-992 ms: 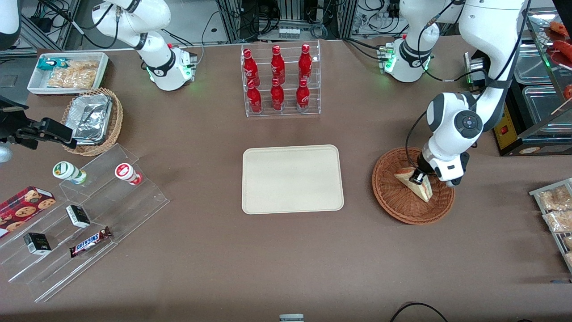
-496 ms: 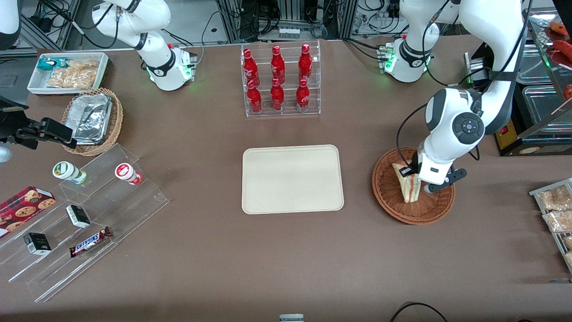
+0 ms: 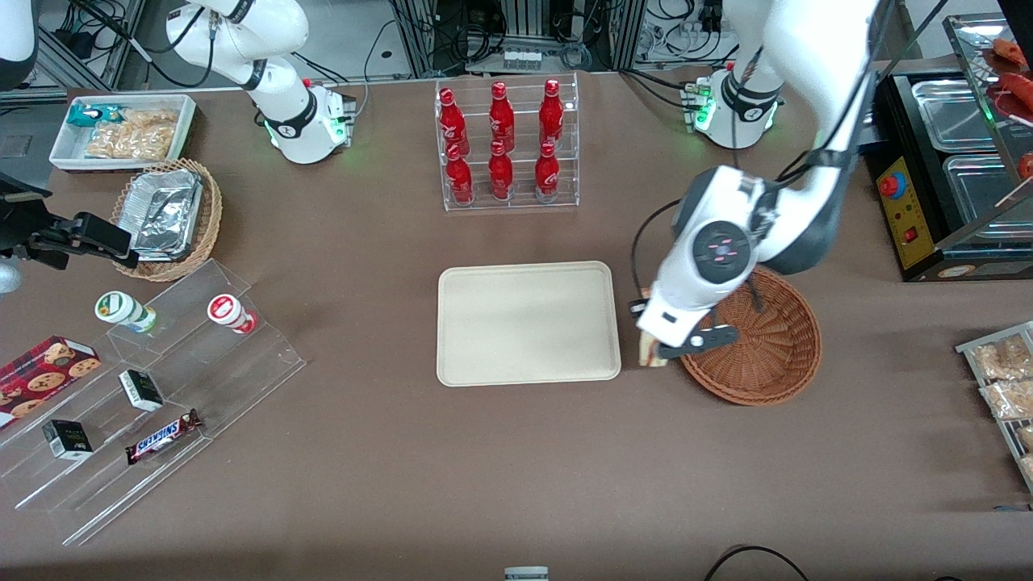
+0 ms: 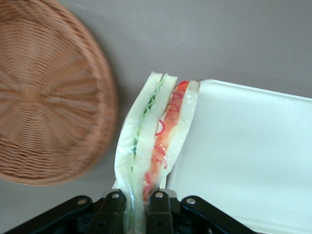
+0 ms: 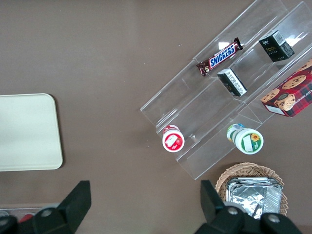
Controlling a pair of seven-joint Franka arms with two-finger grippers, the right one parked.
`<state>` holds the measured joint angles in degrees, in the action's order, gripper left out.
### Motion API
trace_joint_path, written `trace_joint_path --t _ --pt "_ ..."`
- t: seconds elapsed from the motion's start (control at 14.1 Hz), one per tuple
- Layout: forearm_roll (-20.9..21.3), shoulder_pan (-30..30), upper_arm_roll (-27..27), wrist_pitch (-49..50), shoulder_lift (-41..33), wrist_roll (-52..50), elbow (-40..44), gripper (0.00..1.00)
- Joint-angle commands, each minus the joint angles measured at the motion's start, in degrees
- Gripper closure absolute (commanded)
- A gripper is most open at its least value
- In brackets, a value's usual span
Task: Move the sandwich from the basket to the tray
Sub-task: 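Lift the sandwich and carry it over the cream tray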
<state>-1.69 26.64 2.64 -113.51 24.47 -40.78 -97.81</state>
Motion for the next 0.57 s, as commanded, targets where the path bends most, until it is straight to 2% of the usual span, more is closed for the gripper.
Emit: trace_joint_path --t 0.0,0.28,0.5 --pt "-0.42 5.08 -0.80 1.80 7.50 -6.13 8.76 0.92" --pt "-0.33 11.14 -0.80 1.54 14.98 -15.81 16.58 0.92" --pt "-0.24 14.48 -0.80 -1.51 17.01 -19.59 17.48 0.92"
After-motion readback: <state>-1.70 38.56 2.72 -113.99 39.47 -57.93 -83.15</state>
